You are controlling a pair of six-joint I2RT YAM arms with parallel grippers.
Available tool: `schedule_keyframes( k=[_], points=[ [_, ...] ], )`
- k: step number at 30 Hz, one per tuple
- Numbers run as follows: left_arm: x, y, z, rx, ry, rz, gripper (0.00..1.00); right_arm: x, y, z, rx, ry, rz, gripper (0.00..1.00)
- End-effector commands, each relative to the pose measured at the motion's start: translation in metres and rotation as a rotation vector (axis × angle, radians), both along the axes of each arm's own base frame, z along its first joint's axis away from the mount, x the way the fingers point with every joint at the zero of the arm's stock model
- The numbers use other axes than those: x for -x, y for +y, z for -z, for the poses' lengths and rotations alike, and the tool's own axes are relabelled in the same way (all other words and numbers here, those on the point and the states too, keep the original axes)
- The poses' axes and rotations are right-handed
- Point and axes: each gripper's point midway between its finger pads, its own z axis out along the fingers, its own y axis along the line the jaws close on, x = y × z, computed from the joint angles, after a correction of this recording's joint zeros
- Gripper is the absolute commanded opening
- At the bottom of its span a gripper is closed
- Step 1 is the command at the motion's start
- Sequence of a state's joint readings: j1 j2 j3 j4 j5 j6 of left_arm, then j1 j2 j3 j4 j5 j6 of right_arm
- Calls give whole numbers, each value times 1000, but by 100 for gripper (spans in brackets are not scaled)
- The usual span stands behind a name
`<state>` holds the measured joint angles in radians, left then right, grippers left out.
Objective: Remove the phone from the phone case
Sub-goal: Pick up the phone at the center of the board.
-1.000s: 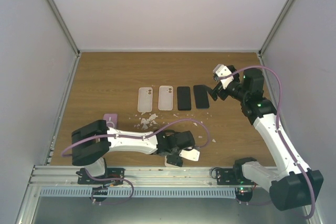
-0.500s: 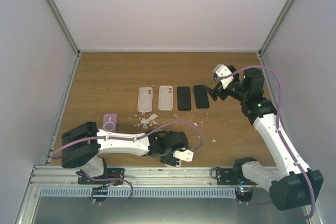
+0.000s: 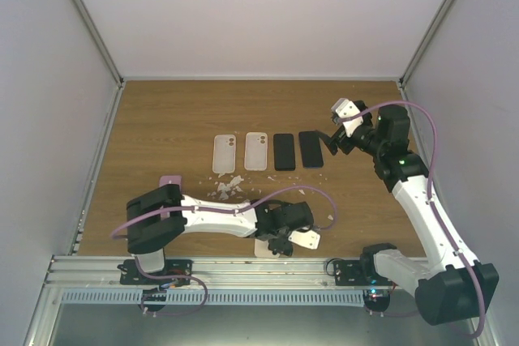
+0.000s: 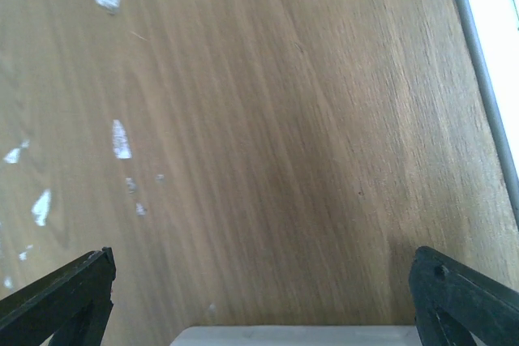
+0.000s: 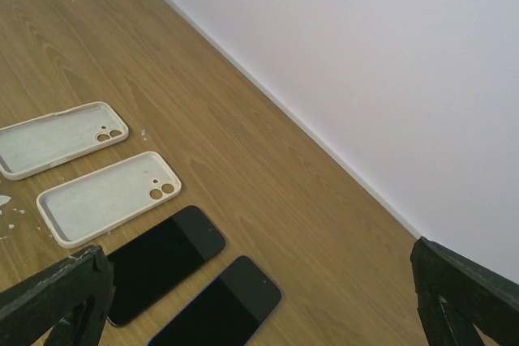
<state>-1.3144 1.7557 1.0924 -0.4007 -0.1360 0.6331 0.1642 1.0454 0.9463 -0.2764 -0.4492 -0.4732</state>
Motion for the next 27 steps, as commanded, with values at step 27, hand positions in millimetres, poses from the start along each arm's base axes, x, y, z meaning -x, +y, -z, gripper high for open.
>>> schedule_keyframes(
  k=[27],
  points=[
    [-48,155,11,-113,43,-243,99,3,-2,-17,-35,-33,4,100]
  ],
)
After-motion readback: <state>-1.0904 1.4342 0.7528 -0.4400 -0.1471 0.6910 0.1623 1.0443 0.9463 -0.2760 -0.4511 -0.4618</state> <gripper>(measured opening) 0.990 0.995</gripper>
